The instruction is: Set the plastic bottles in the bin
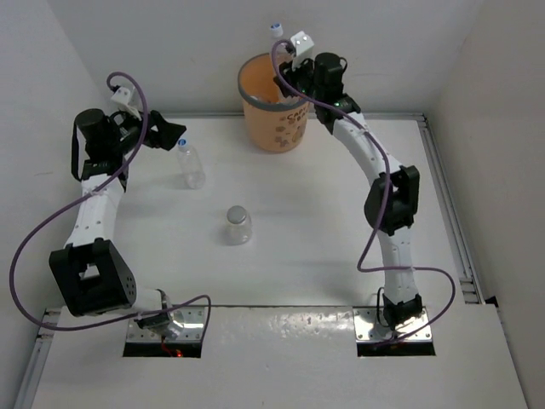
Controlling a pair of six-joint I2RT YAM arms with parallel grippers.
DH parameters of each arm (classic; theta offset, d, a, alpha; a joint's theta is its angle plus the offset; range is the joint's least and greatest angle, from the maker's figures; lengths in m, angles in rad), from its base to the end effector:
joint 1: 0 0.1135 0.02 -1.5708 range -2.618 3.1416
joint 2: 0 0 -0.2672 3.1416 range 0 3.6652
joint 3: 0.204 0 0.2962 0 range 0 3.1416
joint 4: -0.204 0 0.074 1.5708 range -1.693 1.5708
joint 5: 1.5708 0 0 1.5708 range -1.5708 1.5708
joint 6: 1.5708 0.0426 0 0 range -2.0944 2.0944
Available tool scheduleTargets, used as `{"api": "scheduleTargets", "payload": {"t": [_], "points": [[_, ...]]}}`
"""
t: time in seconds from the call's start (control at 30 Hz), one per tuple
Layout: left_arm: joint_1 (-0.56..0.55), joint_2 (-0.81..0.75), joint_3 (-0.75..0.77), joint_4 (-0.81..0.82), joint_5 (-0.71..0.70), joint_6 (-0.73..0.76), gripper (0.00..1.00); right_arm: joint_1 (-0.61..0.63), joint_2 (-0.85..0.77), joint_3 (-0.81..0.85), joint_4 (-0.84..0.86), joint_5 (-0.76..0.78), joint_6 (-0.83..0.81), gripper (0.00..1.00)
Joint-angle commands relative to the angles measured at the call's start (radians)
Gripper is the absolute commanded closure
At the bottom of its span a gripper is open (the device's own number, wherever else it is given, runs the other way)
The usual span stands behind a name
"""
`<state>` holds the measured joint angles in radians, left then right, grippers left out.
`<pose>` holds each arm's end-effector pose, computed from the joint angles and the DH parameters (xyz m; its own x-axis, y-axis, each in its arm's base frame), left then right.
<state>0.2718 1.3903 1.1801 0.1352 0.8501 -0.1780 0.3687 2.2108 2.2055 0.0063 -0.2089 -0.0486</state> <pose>0.3651 0.0685 0.3669 -0.1675 -0.1680 -0.9715 0.5232 0.8200 -0.2320 0.5431 0.2193 0.3864 0.0275 -0.0403 -0.9988 -0.5453 0.8368 -0.0488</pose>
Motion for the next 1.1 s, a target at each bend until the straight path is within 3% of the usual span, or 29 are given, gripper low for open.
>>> {"api": "scheduleTargets", "payload": {"t": [0.0, 0.03, 0.13, 0.17, 0.2, 0.3, 0.83, 0.97, 1.0, 1.07], "points": [[-0.048, 0.009, 0.01, 0.02, -0.123, 0.077, 0.0, -0.011, 0.018, 0.002, 0.149, 0.02, 0.073, 0.93], [-0.057, 0.009, 0.01, 0.02, -0.147, 0.09, 0.0, -0.016, 0.029, 0.0, 0.159, 0.019, 0.078, 0.89], [-0.083, 0.048, -0.005, 0.044, -0.23, 0.13, 0.0, -0.014, 0.069, -0.01, 0.167, 0.023, 0.105, 0.37], [-0.083, 0.061, -0.017, 0.044, -0.241, 0.13, 0.0, -0.013, 0.075, -0.01, 0.162, 0.02, 0.115, 0.15], [-0.092, 0.075, -0.017, 0.044, -0.241, 0.146, 0.0, -0.014, 0.076, -0.013, 0.156, 0.023, 0.124, 0.1], [-0.092, 0.127, -0.042, 0.079, -0.241, 0.155, 0.0, -0.011, 0.047, -0.032, 0.135, 0.016, 0.139, 0.05], [-0.131, 0.305, -0.122, 0.265, -0.175, 0.193, 0.0, -0.024, -0.201, -0.081, 0.072, -0.041, 0.25, 0.04], [-0.14, 0.346, -0.122, 0.287, -0.184, 0.204, 0.09, -0.039, -0.276, -0.13, 0.055, -0.053, 0.271, 0.04], [-0.14, 0.346, -0.122, 0.287, -0.184, 0.204, 0.2, -0.042, -0.304, -0.138, 0.04, -0.052, 0.273, 0.04], [-0.14, 0.346, -0.109, 0.296, -0.184, 0.186, 0.34, -0.065, -0.368, -0.183, 0.002, -0.05, 0.267, 0.04]]}}
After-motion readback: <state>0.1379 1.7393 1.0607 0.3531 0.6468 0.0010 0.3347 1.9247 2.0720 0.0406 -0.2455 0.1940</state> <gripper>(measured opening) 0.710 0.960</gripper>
